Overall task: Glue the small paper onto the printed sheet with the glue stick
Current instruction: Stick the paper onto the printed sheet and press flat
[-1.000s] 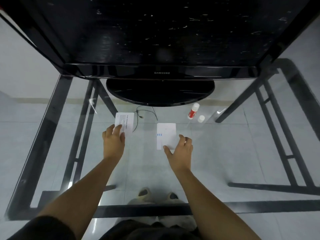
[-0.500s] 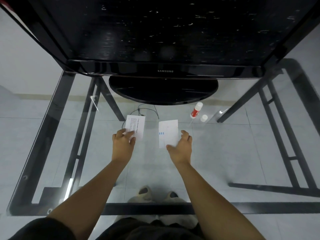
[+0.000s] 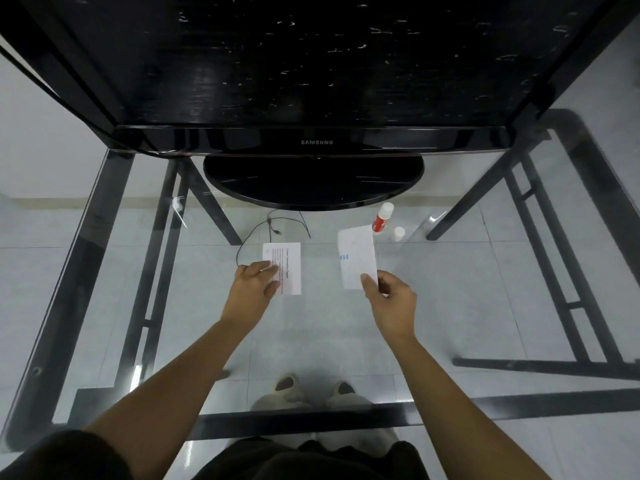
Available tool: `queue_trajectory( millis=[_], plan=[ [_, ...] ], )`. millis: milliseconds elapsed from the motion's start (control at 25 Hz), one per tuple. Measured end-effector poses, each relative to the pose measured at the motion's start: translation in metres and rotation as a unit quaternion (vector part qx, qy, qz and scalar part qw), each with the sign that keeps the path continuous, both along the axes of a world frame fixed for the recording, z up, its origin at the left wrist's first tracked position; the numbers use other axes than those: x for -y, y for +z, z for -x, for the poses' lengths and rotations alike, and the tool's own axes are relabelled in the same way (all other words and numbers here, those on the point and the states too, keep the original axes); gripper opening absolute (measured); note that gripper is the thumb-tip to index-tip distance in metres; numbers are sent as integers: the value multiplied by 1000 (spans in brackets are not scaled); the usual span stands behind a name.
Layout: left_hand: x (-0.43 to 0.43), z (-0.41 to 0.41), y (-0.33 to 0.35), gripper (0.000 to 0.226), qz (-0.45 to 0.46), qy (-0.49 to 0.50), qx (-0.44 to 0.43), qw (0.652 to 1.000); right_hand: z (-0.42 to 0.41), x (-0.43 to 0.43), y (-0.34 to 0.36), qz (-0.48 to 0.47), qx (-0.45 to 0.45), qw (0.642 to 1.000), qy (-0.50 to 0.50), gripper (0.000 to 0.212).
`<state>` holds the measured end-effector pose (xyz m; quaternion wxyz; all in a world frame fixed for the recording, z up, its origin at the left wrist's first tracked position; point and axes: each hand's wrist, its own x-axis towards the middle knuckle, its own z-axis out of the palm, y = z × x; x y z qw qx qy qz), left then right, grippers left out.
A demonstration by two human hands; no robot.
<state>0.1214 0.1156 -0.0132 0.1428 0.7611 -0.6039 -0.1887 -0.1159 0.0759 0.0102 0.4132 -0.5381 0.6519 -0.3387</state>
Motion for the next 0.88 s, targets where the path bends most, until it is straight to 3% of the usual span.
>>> queue_trajectory(
  millis=[160,720,880],
  plan=[
    [12,28,-1,32,11,-32,-23,999,12,-2,5,67,-20,997,-27,18],
    [26,77,-10,37,12,-21,-26,999,20,-2,12,95,-44,994,-14,27],
    [31,76,9,32,88,26,-101,991,17,0,16,126,-73,989,12,28]
  ],
)
